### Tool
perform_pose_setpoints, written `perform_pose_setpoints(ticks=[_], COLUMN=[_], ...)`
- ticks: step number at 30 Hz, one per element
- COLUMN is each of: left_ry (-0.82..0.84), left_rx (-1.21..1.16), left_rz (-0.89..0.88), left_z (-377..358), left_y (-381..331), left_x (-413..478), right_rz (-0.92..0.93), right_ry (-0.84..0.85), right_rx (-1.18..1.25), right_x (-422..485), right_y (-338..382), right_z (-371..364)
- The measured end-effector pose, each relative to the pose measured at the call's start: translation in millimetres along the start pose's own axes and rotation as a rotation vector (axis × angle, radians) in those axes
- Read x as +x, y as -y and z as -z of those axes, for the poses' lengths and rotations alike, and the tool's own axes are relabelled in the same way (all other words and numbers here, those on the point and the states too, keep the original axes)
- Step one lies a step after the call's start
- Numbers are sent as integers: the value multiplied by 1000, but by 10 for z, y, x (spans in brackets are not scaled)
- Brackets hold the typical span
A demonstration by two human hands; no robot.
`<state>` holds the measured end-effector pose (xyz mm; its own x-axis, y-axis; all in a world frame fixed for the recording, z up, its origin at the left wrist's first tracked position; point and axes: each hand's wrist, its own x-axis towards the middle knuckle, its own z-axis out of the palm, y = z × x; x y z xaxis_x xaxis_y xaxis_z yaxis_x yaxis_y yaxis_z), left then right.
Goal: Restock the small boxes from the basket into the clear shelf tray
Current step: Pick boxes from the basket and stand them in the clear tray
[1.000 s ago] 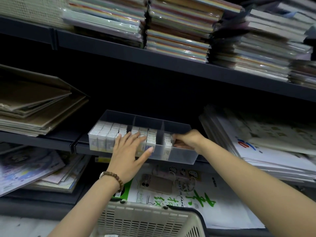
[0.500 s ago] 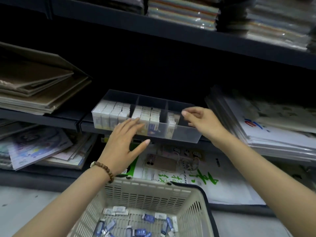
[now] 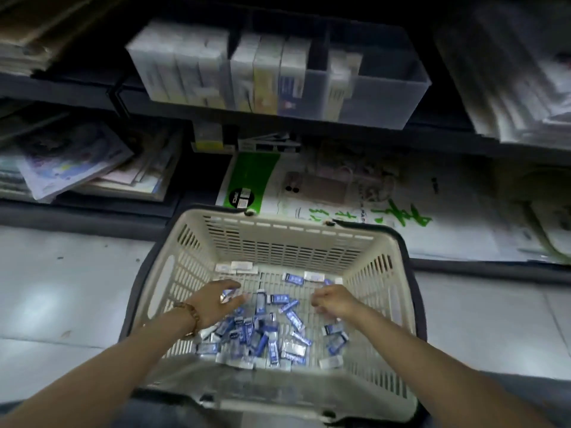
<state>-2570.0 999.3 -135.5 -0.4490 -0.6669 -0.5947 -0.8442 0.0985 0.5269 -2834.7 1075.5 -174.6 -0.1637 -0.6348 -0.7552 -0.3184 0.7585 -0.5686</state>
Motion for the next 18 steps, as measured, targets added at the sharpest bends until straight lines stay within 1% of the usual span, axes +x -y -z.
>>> perform_pose_setpoints(ticks=[1, 3, 5, 6, 8, 10, 12, 13, 15, 18], left_ry=[29, 116, 233, 285, 375, 453, 490, 495, 500, 541], left_rx=[-42, -113, -101, -91, -78, -3, 66, 77, 104, 180], left_rz=[46, 91, 105, 112, 123, 108, 86, 84, 97, 165], left_z=[-108, -322, -522, -621, -779, -865, -886, -878, -878, -888], left_y=[68, 145, 192, 223, 298, 360, 387, 383, 379, 377], left_x=[56, 153, 228, 258, 290, 294, 312, 326, 356, 386], right_rz=[-35, -75, -75, -61, -8, 58, 94, 96, 111, 145], right_ry=[25, 126, 227, 242, 226, 212, 204, 207, 229, 252], right_rx=[-30, -97, -167, -204, -314, -500, -692, -748, -790, -738], right_x=[67, 135, 151, 160, 156, 136, 117, 116, 120, 100], right_y=[-152, -387, -515, -552, -570, -548, -547, -558, -593, -685], right_z=[-94, -273, -432, -491, -586, -662, -727, -753, -784, -846])
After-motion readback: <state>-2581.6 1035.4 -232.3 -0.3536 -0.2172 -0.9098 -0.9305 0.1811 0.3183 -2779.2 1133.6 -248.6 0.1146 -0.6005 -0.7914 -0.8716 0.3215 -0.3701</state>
